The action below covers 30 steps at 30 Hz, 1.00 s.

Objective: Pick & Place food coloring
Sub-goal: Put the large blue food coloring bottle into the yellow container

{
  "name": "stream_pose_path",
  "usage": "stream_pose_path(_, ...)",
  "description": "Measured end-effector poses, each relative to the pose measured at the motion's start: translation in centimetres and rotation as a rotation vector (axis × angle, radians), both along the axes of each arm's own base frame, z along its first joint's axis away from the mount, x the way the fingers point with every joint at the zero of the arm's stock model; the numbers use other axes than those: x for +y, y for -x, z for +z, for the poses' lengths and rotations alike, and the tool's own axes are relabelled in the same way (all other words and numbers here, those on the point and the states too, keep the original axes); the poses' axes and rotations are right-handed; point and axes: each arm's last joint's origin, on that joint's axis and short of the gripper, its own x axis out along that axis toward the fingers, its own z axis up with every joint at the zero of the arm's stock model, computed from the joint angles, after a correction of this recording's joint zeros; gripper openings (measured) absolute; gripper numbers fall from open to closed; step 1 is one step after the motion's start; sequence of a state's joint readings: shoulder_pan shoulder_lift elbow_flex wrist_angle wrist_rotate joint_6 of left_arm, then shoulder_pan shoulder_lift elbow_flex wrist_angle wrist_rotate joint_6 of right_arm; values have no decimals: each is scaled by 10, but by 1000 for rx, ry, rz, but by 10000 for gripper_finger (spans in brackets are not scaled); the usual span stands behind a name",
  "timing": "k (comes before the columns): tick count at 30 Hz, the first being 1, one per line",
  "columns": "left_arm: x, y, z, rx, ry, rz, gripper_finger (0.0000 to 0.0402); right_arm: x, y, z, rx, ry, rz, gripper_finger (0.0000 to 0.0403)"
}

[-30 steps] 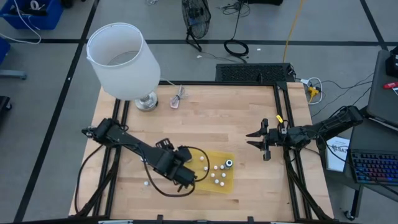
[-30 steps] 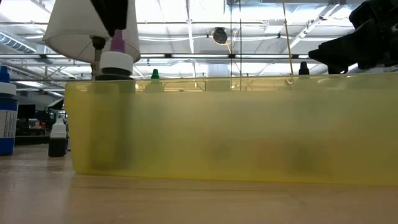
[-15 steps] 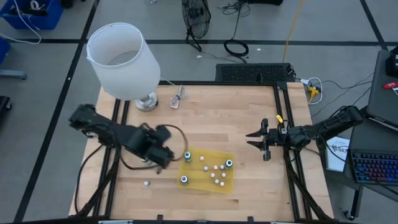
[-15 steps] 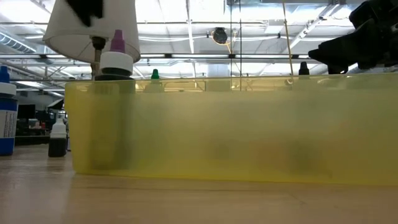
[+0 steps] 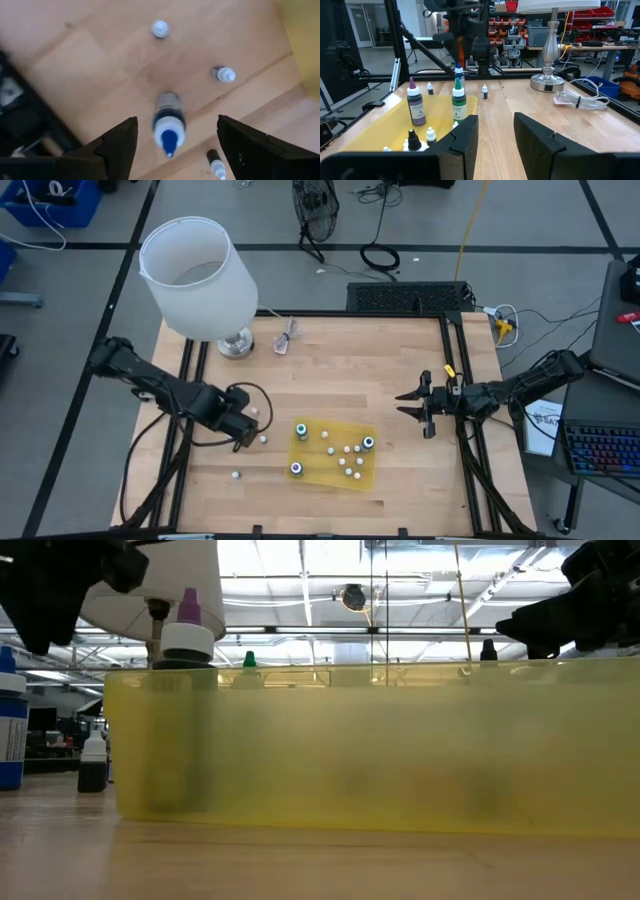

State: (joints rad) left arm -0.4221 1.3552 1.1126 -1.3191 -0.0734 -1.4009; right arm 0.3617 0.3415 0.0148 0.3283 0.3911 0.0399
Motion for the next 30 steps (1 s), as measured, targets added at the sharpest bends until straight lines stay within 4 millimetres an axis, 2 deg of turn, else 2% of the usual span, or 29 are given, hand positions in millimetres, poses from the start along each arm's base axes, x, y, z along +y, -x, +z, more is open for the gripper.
stream_pose_path(4, -1, 2, -13, 32, 48, -21, 262, 0, 0, 0, 0, 0, 0, 114)
stream_pose_path(10, -1, 4, -22, 49, 50, 11, 270, 0, 0, 0, 0, 0, 0, 114)
stream_pose_path(18, -5, -1, -46, -34, 119, 5, 261, 0, 0, 0, 0, 0, 0, 114)
stream_pose_path(23, -6, 7, -61, 12, 125, 2, 259, 0, 0, 0, 0, 0, 0, 114)
stream_pose_path(30, -10, 12, -68, 25, 129, 6, 257, 0, 0, 0, 0, 0, 0, 114)
